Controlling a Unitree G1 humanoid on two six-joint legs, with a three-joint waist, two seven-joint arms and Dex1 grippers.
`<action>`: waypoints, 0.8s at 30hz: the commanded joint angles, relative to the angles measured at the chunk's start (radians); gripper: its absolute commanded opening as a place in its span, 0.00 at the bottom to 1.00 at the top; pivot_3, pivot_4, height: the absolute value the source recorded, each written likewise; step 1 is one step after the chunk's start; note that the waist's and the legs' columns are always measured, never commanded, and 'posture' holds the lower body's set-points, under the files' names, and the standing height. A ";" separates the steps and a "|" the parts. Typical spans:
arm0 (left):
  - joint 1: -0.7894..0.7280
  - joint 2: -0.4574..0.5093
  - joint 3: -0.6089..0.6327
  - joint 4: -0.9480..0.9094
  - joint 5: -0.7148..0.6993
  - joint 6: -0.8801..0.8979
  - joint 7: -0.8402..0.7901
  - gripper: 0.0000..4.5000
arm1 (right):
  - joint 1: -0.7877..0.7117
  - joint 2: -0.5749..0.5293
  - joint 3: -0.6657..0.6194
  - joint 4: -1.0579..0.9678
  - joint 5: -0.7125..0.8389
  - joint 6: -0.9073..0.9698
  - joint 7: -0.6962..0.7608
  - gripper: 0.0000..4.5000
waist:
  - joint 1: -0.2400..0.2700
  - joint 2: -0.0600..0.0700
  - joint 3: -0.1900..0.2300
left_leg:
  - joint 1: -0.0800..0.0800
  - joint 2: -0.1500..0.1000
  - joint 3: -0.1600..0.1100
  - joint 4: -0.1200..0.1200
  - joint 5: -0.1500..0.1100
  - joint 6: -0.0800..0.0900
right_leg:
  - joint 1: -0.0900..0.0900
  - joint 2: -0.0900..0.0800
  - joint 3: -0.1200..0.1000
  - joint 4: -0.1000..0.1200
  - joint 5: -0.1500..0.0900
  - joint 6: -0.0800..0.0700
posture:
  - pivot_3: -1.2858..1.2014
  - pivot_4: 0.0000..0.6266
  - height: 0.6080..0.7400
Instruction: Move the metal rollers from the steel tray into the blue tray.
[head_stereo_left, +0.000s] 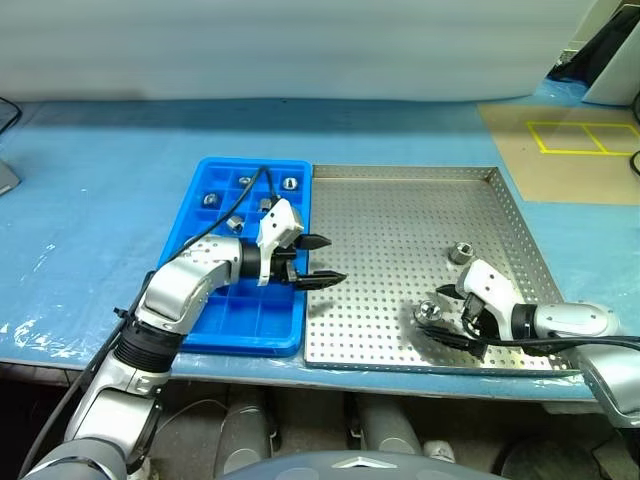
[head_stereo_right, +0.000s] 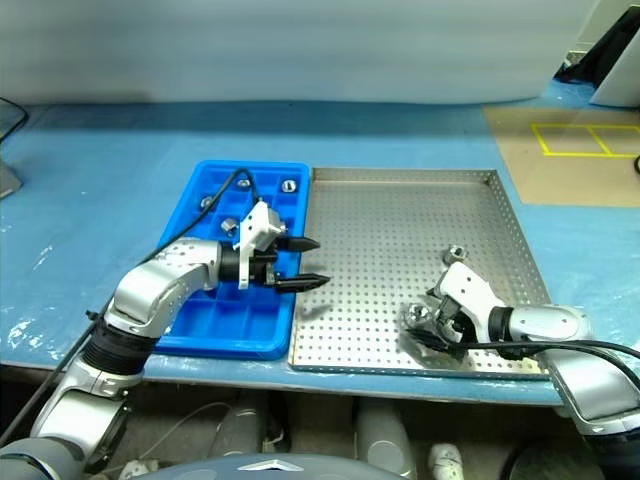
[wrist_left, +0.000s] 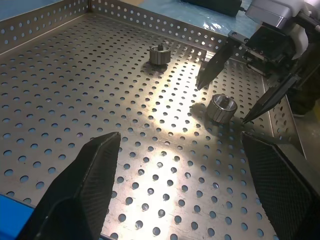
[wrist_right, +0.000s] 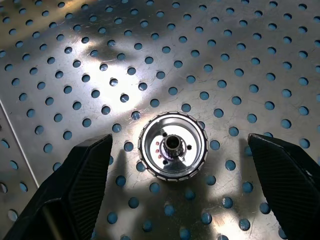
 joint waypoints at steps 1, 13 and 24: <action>0.008 0.014 0.022 -0.058 -0.005 -0.010 0.016 0.91 | -0.037 -0.008 0.024 0.014 -0.017 -0.003 -0.004 0.81 | 0.001 0.000 0.000 | 0.000 0.000 0.000 0.000 0.000 0.000 | 0.000 0.000 0.000 0.000 0.000 0.000 | 0.37 0.24 1.00; 0.045 0.055 0.098 -0.100 -0.015 -0.003 0.101 0.91 | -0.334 0.115 0.048 0.067 0.086 0.011 0.020 0.35 | 0.003 0.000 0.000 | 0.001 0.000 0.000 0.001 0.000 0.000 | 0.000 0.000 0.000 0.003 0.001 -0.001 | 0.43 0.24 1.00; 0.257 0.070 0.392 -0.337 -0.068 0.078 0.359 0.91 | -0.795 0.465 0.244 0.513 0.018 -0.219 0.104 0.35 | 0.088 0.000 0.000 | -0.003 0.002 -0.001 0.000 0.003 -0.004 | -0.005 0.001 -0.002 0.007 0.001 -0.003 | 0.57 0.24 1.00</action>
